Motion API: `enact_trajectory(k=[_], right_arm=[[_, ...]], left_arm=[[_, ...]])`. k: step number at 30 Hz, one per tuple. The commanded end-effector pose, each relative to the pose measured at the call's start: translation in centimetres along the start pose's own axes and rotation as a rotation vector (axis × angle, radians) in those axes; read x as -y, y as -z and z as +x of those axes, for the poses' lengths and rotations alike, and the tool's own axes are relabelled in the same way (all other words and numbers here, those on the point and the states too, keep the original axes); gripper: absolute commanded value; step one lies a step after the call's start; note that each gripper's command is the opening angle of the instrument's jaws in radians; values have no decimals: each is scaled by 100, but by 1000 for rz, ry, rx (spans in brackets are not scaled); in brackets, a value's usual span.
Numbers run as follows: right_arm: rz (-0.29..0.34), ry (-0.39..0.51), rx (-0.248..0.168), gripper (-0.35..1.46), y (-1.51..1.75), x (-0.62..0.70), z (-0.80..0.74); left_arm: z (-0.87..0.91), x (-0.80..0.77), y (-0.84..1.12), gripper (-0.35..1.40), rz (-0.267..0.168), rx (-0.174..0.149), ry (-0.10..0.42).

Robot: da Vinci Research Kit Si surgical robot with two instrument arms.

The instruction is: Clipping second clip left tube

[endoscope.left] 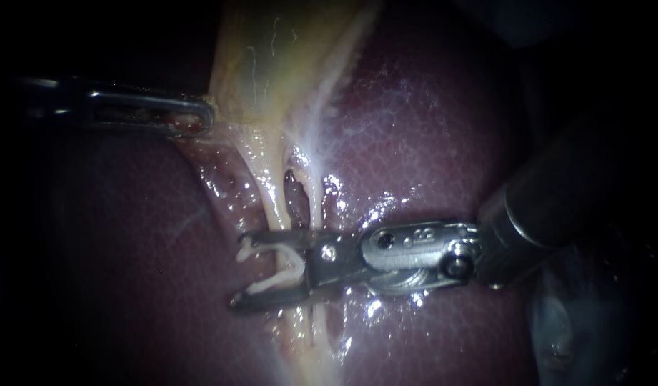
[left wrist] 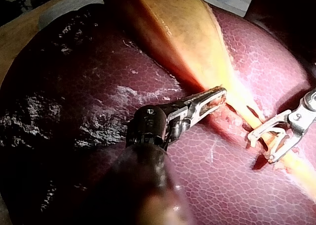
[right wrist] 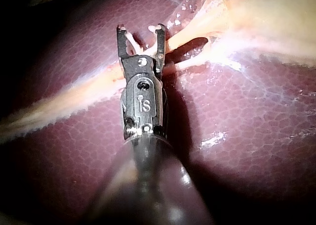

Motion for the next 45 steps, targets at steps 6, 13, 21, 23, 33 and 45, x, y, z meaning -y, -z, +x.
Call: enact_trajectory(k=[6, 13, 21, 23, 33, 45], right_arm=[[10, 0, 0, 48, 5, 7, 6], [26, -9, -6, 48, 34, 21, 23], [15, -23, -18, 48, 73, 20, 37], [16, -29, -18, 48, 79, 18, 35], [11, -78, -18, 48, 79, -1, 6], [59, -163, -12, 48, 49, -30, -43]], left_arm=[[0, -1, 1, -35, 2, -1, 0], [0, -1, 2, -35, 2, -1, 0], [-1, -1, 3, -35, 3, -1, 1], [-1, -2, 3, -35, 3, -1, 1], [-1, -2, 3, -35, 3, -1, 1], [0, -2, 2, -35, 3, -1, 0]])
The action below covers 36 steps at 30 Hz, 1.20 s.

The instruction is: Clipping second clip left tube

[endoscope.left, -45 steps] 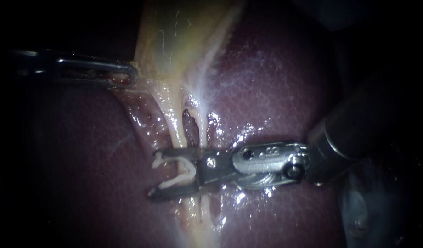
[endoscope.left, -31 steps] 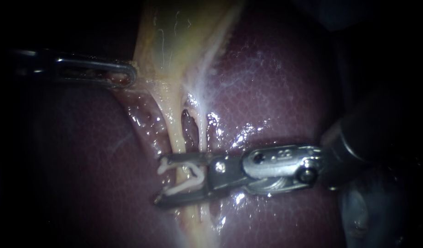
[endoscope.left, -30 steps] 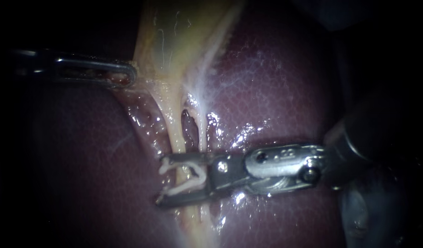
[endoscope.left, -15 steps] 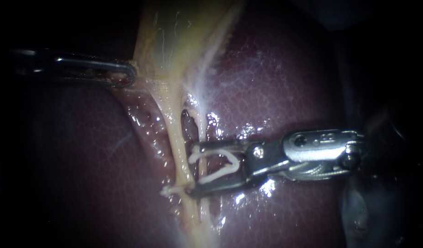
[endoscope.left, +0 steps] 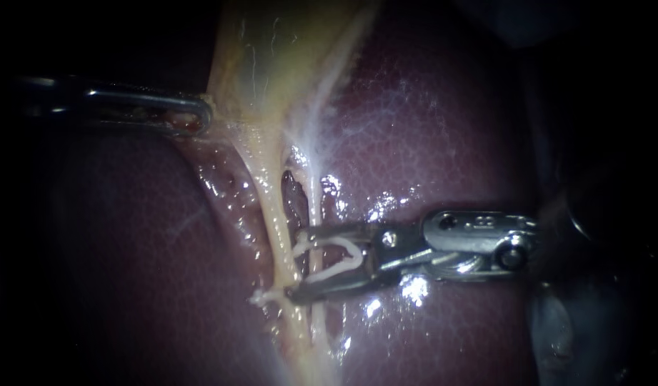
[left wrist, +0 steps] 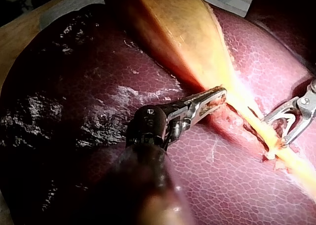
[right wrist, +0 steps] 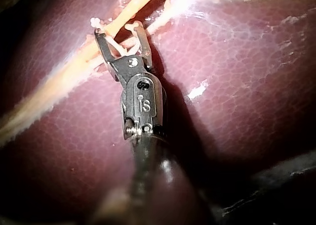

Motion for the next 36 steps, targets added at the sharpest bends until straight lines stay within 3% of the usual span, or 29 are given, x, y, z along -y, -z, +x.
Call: enact_trajectory(k=[1, 5, 11, 16, 21, 31, 36], right_arm=[[7, -7, 1, 48, -2, -5, -4], [42, -59, -11, 48, -11, -24, -20], [118, -123, -52, 48, -26, -28, -22], [207, -185, -121, 48, -39, -17, -7], [270, -207, -161, 48, -46, -1, 9], [286, -229, -198, 46, -24, 31, 52], [279, -237, -208, 42, -15, 39, 61]], left_arm=[[1, 0, -1, -35, 0, 0, -1], [1, -1, -1, -35, 0, 0, -1], [2, -1, -1, -35, 0, 0, -1], [2, -1, -1, -35, 0, 0, -1], [2, -1, -1, -35, 0, 0, -1], [2, -1, -1, -35, 0, 0, -1], [2, -1, -1, -35, 0, 0, -1]])
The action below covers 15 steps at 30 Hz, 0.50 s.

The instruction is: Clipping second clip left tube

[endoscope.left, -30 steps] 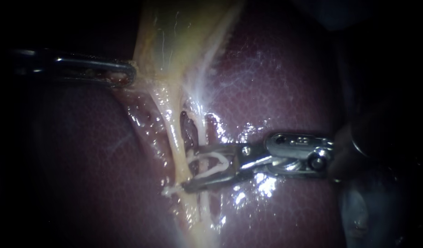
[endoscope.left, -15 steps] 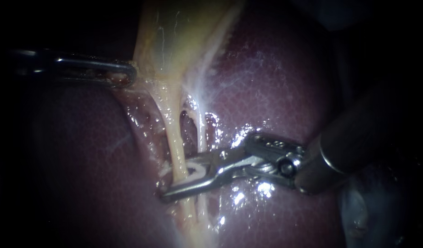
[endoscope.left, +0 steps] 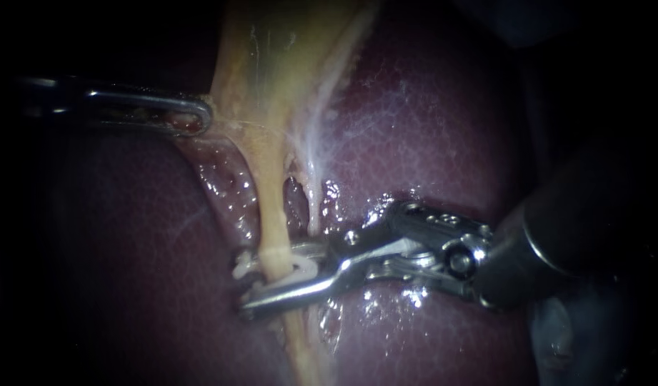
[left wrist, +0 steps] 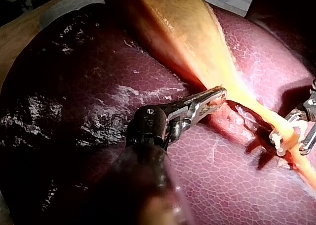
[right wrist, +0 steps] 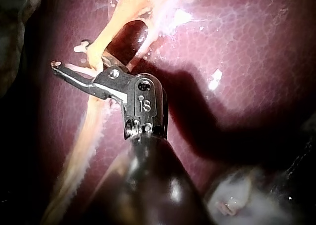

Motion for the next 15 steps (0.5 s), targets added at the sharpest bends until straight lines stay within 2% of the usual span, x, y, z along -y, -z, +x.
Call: enact_trajectory(k=[1, 10, 13, 15], right_arm=[[0, 0, 1, 40, 2, 0, 0], [-2, 1, 1, 20, 6, -5, -3], [-2, 1, 1, 9, 5, -5, -3], [9, 1, 8, -6, 5, -5, -3]], left_arm=[[0, 0, 0, -35, 0, 0, 0], [0, 0, 0, -35, 0, 0, 0], [0, 0, 0, -35, 0, 0, 0], [0, 0, 0, -35, 0, 0, 0]])
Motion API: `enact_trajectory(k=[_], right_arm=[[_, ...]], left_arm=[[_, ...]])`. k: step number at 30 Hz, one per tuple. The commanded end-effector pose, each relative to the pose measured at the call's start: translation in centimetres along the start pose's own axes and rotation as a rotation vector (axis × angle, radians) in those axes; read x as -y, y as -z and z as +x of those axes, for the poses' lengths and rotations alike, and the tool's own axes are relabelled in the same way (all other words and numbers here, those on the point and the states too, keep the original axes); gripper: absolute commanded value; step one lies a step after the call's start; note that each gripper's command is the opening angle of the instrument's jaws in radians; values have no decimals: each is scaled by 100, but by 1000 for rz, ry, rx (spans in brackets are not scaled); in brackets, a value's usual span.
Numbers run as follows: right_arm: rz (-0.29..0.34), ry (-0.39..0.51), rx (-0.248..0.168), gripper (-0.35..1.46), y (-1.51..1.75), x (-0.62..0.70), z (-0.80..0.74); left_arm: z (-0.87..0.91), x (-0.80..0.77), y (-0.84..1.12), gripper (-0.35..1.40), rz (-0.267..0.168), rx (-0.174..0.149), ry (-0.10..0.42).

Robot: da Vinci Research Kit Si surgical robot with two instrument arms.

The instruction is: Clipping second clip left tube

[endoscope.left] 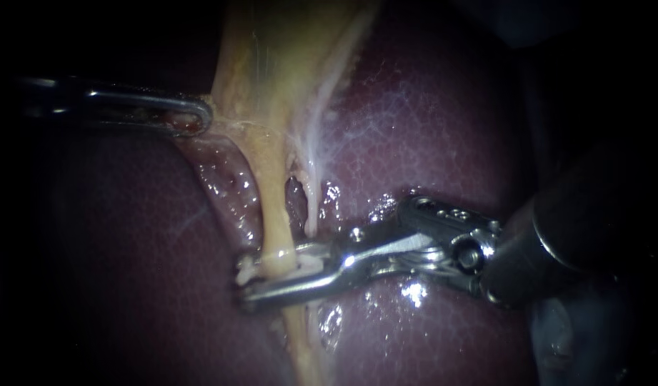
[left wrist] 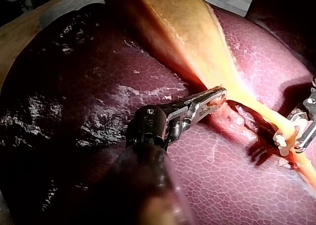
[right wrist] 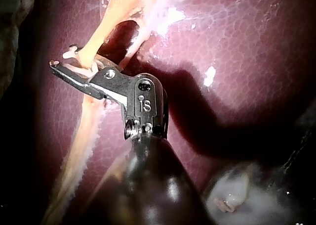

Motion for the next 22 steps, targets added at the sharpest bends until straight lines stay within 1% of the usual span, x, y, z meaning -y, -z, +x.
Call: enact_trajectory(k=[1, 3, 4, 22], right_arm=[[7, 0, 5, -14, 0, 0, 0], [15, 0, 10, -30, 0, 0, 0], [20, 0, 13, -35, 0, 0, 0], [24, 0, 16, -35, 2, -6, -1]], left_arm=[[0, 0, 0, -35, 0, 0, 0], [0, 0, 0, -35, 0, 0, 0], [0, 0, 0, -35, 0, 0, 0], [0, 0, 0, -35, 0, 0, 0]])
